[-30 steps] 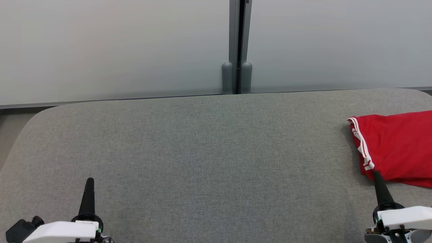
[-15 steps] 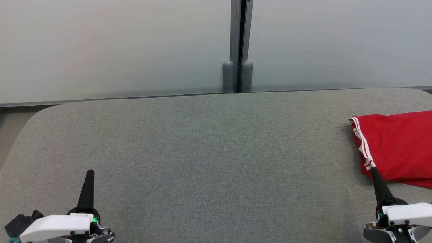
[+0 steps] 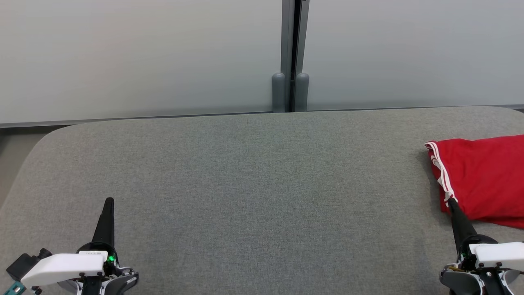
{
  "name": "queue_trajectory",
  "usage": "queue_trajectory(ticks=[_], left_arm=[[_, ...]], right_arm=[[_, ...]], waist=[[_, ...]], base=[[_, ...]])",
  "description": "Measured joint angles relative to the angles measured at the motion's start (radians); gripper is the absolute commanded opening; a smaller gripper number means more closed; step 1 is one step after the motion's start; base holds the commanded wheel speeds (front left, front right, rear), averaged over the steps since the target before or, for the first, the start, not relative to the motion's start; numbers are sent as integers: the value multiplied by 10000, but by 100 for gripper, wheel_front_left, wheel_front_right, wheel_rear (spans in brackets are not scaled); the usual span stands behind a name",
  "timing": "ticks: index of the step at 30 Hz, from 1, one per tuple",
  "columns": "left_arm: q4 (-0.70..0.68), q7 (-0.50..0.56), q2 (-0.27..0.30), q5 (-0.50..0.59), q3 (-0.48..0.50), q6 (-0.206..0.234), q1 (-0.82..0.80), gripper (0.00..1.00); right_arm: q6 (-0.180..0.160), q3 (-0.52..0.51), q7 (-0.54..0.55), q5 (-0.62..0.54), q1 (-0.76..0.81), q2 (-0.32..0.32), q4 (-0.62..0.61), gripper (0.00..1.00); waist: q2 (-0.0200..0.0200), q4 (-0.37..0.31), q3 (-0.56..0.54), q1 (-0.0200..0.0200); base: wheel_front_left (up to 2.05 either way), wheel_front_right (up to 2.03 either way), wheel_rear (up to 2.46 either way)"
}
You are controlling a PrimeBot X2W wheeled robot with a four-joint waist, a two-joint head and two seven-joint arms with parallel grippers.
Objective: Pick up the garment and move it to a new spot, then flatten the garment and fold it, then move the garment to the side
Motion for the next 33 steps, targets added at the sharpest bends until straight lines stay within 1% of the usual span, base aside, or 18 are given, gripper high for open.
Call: queue_trajectory(ticks=[24, 33], left_arm=[[73, 437, 25, -1611, 27, -40, -459, 0], [75, 437, 27, -1622, 29, -40, -470, 0]], right_arm=[[2, -40, 437, 1866, -301, -25, 100, 0], [0, -42, 437, 1893, -317, -27, 100, 0]], waist=[[0, 75, 69, -1], [0, 75, 69, 0]], base=[[0, 0, 0], [0, 0, 0]])
